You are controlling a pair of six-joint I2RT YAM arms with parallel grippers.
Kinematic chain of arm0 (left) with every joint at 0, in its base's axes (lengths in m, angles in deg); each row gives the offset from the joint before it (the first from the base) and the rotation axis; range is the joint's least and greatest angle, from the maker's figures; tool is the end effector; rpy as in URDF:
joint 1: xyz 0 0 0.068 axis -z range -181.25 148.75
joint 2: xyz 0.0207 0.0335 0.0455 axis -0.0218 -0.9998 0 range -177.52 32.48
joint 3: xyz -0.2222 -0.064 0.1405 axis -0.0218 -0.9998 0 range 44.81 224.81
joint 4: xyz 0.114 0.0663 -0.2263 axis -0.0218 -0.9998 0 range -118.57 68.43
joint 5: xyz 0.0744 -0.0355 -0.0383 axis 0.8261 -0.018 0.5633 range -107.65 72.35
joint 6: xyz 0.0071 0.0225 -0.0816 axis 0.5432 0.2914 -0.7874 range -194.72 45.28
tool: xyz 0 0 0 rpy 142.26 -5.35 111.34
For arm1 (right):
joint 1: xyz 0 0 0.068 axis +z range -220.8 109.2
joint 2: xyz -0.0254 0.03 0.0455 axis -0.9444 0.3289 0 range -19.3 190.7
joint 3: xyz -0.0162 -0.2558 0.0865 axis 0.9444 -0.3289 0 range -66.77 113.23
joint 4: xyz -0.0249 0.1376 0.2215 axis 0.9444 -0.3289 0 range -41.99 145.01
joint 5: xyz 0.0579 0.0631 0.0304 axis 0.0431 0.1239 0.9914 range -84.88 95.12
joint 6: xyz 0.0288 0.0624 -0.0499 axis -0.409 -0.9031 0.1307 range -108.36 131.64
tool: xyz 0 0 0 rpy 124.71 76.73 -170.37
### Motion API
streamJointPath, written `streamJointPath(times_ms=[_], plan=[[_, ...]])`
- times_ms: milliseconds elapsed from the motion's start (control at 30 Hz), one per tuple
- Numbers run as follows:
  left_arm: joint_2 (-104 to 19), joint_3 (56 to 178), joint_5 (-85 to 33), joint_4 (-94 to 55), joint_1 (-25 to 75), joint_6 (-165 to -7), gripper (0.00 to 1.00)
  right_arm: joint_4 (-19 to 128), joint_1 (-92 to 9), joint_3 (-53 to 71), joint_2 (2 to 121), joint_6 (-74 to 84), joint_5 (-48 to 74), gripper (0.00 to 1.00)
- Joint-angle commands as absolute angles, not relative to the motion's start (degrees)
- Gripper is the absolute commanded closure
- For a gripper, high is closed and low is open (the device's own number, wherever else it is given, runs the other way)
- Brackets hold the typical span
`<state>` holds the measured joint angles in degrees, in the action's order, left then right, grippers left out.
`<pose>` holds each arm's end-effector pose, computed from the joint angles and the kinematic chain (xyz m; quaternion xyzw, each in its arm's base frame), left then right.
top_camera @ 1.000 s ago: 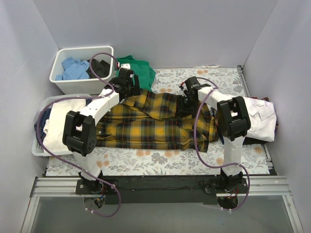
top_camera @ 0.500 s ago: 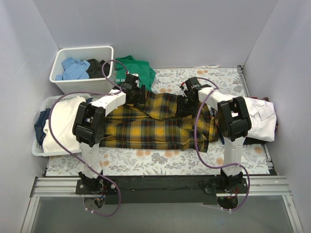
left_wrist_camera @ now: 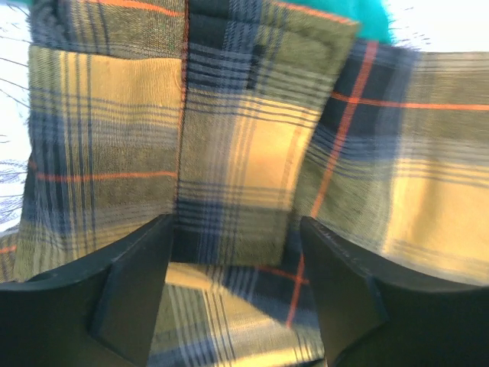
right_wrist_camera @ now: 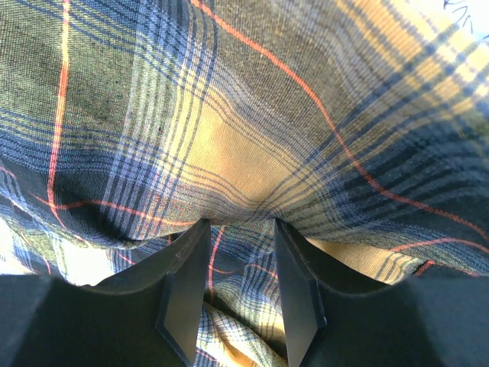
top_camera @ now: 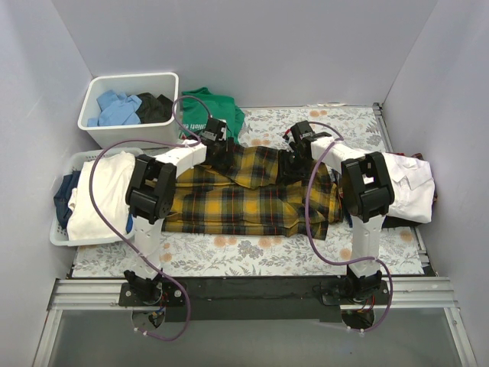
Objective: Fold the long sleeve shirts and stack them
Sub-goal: Fold the shirt
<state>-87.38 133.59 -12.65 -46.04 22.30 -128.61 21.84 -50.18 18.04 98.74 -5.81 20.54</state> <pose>0.4384 -0.1840 0.1427 -0.2622 0.9176 -0.1525 0.2569 0.4045 0.1733 0.1263 -0.0542 0.9689 0.1903 0.1487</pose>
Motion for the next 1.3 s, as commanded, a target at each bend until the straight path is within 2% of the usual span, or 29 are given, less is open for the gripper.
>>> streamJointPath(times_ms=[0,133,167,233,500,600,633,733,1133,1267], plan=[[-89.51,135.6,-7.55,-48.81,23.62,-127.28,0.36,19.06,-50.32,18.74,101.55,-5.58,17.25,0.52],[-91.8,136.66,-3.69,-51.19,24.41,-127.01,0.44,18.8,-50.41,19.36,101.72,-5.67,17.25,0.52],[-91.89,136.75,-3.06,-51.45,24.33,-127.27,0.52,18.8,-50.32,19.62,101.72,-5.84,17.25,0.52],[-91.63,137.19,-0.87,-52.5,24.33,-127.89,0.59,18.45,-50.32,19.89,101.81,-5.85,17.16,0.52],[-87.24,139.64,2.21,-54.35,24.33,-128.51,0.67,18.09,-50.41,20.24,101.9,-5.85,16.72,0.52],[-85.13,141.31,3.79,-55.58,24.33,-128.6,0.76,18.09,-50.41,20.15,101.72,-6.02,16.02,0.53],[-84.43,141.58,3.97,-55.85,24.33,-128.6,0.85,18.01,-50.32,20.06,101.72,-6.11,15.67,0.53],[-82.58,143.77,4.59,-58.04,24.24,-127.89,1.0,18.09,-50.67,19.71,101.37,-6.28,15.14,0.53],[-71.6,154.14,12.75,-69.03,23.54,-128.51,1.0,18.36,-51.55,18.92,97.68,-4.09,11.38,0.52],[-65.18,153.19,17.33,-70.52,22.57,-130.17,1.0,18.36,-51.9,19.01,96.36,-4.18,10.57,0.52]])
